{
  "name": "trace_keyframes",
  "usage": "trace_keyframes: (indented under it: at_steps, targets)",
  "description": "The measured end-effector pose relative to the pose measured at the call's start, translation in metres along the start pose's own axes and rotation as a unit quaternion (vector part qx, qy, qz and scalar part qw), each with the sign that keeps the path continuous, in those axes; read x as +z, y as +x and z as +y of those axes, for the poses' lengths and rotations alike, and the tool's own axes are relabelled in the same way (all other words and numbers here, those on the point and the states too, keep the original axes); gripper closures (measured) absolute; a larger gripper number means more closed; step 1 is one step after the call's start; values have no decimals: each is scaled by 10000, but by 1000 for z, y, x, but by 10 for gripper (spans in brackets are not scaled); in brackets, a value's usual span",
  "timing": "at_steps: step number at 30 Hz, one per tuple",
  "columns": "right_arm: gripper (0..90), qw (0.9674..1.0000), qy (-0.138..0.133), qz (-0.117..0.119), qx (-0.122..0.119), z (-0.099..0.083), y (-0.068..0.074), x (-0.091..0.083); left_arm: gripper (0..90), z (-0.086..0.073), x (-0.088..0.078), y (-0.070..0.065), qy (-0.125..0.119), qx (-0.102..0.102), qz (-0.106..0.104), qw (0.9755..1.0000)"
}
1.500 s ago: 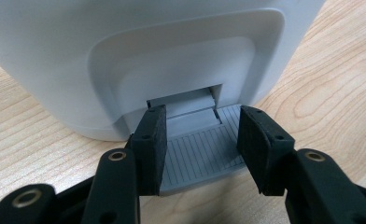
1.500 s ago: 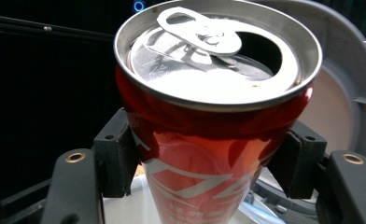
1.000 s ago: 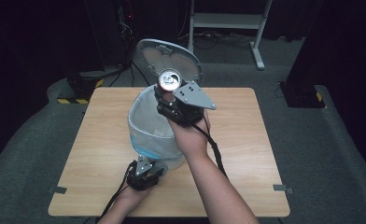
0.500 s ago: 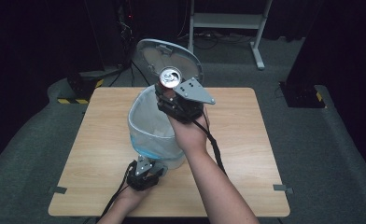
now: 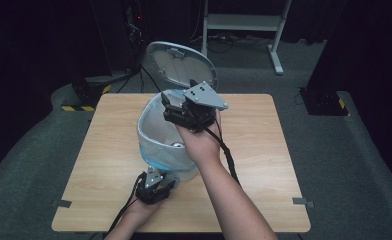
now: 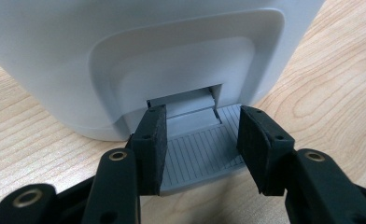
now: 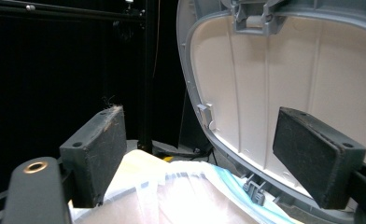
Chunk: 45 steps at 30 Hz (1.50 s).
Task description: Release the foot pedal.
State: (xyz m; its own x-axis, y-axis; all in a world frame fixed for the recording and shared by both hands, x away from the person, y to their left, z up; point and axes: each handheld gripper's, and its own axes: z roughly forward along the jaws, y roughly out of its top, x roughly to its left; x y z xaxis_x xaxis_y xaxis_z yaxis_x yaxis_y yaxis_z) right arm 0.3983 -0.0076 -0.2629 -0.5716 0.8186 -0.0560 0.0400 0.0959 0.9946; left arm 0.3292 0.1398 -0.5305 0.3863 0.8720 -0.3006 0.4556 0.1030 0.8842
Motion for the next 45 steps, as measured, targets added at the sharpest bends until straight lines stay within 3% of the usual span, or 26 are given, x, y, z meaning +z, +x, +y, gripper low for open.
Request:
trace_keyframes:
  at_steps: [16, 31, 33, 34, 35, 39, 40, 41, 45]
  targets:
    - [214, 9999, 14, -47, -154, -8, -1, -13, 529, 0, 1, -1, -52, -45, 13, 10000]
    - [257, 9996, 13, -53, -266, -20, -6, -43, 529, 0, 0, 0, -23, 12, 13, 10000]
    - [268, 9995, 33, -53, -295, -25, -9, -49, 529, 0, 0, 0, -22, 11, 10, 10000]
    - [272, 9995, 54, -62, -299, -27, -10, -52, 529, 0, -1, 1, 95, 123, 12, 9999]
    - [273, 9995, 85, -65, -300, -30, -12, -55, 529, 0, 0, 0, -11, 14, 14, 10000]
    - [278, 9995, 163, -87, -247, -44, -20, -69, 529, 0, 1, -1, -65, -42, 24, 10000]
    - [278, 9995, 176, -97, -242, -48, -23, -72, 529, 0, 3, -3, -171, -149, 23, 9997]
    - [279, 9995, 202, -112, -235, -53, -25, -76, 529, 0, 1, -1, -56, -35, 34, 10000]
    - [280, 9994, 253, -167, -188, -69, -36, -87, 529, 0, 0, 0, -12, 26, 14, 10000]
